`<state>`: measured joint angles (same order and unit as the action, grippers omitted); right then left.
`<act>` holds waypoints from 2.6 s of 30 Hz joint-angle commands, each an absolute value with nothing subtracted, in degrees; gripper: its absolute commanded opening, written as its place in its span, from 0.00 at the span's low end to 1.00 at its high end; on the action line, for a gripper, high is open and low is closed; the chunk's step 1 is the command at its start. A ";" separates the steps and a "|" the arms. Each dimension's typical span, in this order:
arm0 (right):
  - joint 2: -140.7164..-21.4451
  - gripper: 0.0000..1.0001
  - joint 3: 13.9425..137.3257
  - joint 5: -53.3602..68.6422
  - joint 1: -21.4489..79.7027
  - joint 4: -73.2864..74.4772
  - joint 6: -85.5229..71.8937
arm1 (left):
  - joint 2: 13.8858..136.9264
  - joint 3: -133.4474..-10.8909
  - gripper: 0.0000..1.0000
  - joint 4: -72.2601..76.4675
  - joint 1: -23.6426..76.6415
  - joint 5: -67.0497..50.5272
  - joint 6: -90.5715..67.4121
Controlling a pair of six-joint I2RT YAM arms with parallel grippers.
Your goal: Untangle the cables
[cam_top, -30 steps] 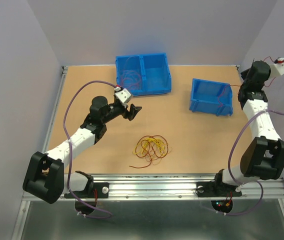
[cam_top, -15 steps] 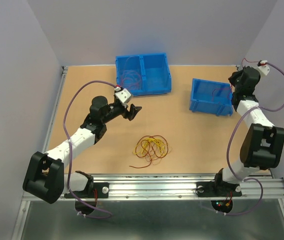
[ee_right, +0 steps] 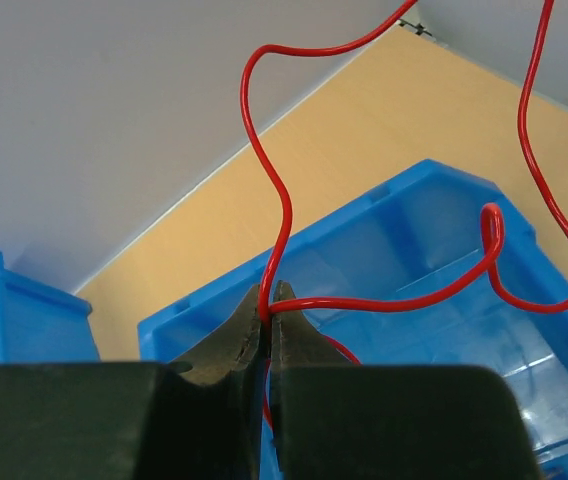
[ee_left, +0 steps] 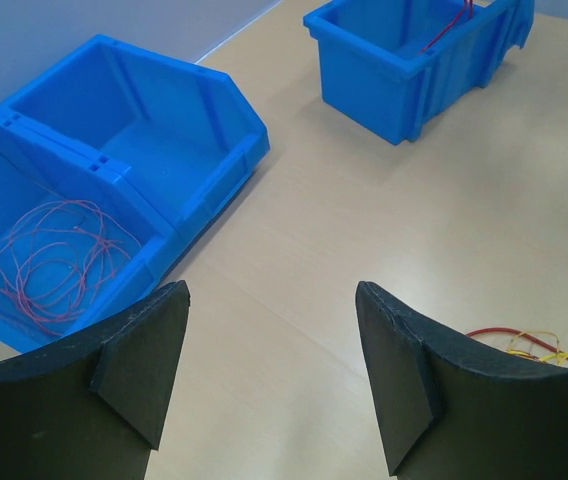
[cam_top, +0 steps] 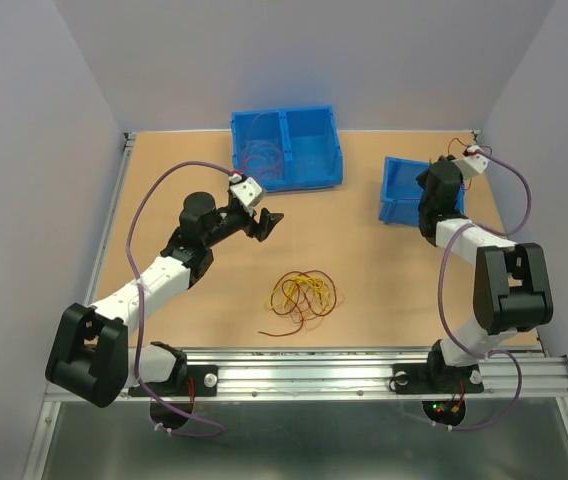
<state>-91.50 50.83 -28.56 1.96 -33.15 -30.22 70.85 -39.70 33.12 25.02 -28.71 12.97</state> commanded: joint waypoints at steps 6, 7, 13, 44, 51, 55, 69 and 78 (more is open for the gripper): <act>-96.15 0.01 54.83 -53.51 10.28 -29.12 -32.14 | 69.08 -39.29 0.79 34.89 24.79 -29.79 13.80; -97.28 0.01 57.28 -55.35 10.37 -22.74 -33.99 | 69.00 -39.29 0.79 34.81 24.79 -29.71 13.80; -99.40 0.00 59.51 -53.45 10.63 -12.57 -47.10 | 69.35 -39.55 0.79 34.45 24.79 -29.80 13.71; -98.35 0.38 66.70 -54.75 17.58 2.26 -67.40 | 66.71 -38.32 0.79 34.54 24.79 -30.06 14.15; -94.75 0.51 66.45 -53.61 17.75 7.82 -71.28 | 66.36 -38.14 0.79 34.63 24.79 -30.06 14.06; -93.78 0.61 68.11 -54.58 17.67 7.82 -65.41 | 66.36 -38.14 0.79 34.54 24.79 -30.15 14.15; -83.77 1.00 61.18 -4.40 22.29 -6.25 -25.51 | 66.53 -38.85 0.88 32.96 24.79 -27.69 15.29; -68.66 0.76 38.36 -8.35 36.64 -3.43 -23.11 | 64.77 -37.88 0.98 32.78 24.70 -27.33 17.39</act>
<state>-75.09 47.53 -9.26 34.17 -2.74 -25.63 67.33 -38.85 30.92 25.02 -26.50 15.38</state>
